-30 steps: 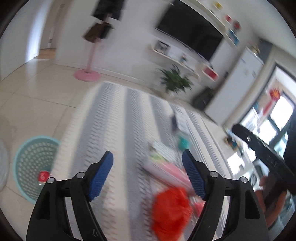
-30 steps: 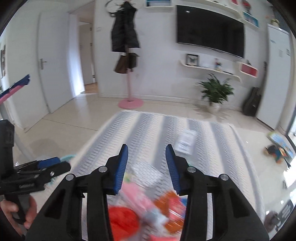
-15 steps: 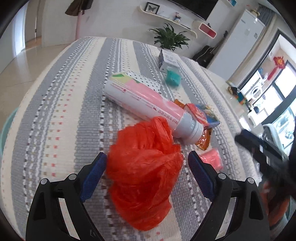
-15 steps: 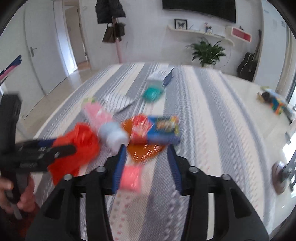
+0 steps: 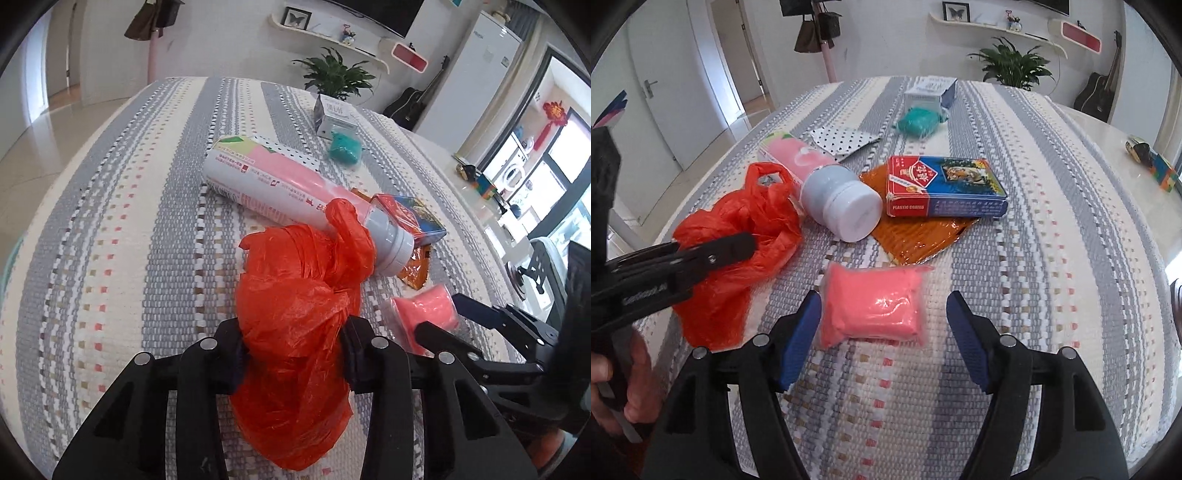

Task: Collect trash
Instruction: 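Grasp the red plastic bag with the left gripper while the right grasps the pink packet, then carry bag and pink packet over the basket and release both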

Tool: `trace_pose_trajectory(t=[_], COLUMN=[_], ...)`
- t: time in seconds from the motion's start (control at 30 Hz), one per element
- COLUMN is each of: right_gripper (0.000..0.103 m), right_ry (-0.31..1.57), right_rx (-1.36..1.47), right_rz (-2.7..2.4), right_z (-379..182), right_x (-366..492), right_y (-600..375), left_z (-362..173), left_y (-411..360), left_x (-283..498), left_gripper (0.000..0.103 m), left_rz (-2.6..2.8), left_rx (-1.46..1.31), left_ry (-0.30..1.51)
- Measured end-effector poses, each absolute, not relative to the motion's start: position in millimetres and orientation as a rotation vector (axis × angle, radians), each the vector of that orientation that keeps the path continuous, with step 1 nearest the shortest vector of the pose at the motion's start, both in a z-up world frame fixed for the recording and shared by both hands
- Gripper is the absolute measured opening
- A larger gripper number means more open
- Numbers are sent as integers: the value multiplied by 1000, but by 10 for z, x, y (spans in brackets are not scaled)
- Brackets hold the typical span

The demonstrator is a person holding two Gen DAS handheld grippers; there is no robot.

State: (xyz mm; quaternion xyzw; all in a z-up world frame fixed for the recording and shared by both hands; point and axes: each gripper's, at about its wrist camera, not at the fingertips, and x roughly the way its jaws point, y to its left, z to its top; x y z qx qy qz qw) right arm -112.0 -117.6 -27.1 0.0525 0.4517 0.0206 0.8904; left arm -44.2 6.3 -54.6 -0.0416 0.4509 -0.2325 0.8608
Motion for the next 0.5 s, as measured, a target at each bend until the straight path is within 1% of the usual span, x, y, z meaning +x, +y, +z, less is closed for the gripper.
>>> trace_pose_trajectory(t=[0.07,0.1,0.13,0.23,0.33,0.5], right_gripper=[66,61,54,49,47,46], right_ry=[940,947,957,942,918,836], right_rx=[107,110,108,65,37,3], right_rz=[42,48,56,52,57,93], right_z=[-287,-305,-318,-287,-176,234], right_x=[-1095,-1079,-1057,-1059,-1081,-1059], right_y=[-1162,-1143,-1127,-1056,-1009,-852], left_z=[-524,-510,-491,-391,-278,-19], left_y=[60,51,57,103,193,410], left_x=[-467,-476,-490,-526,-528,-507], left_gripper=[37,37,37,37,37,37], left_rz=[-493,-497,-500,-495,-493,-473], left_rx=[-77,-75,-75,-74,-96,-134], left_ry=[936,930,922,890,866,810])
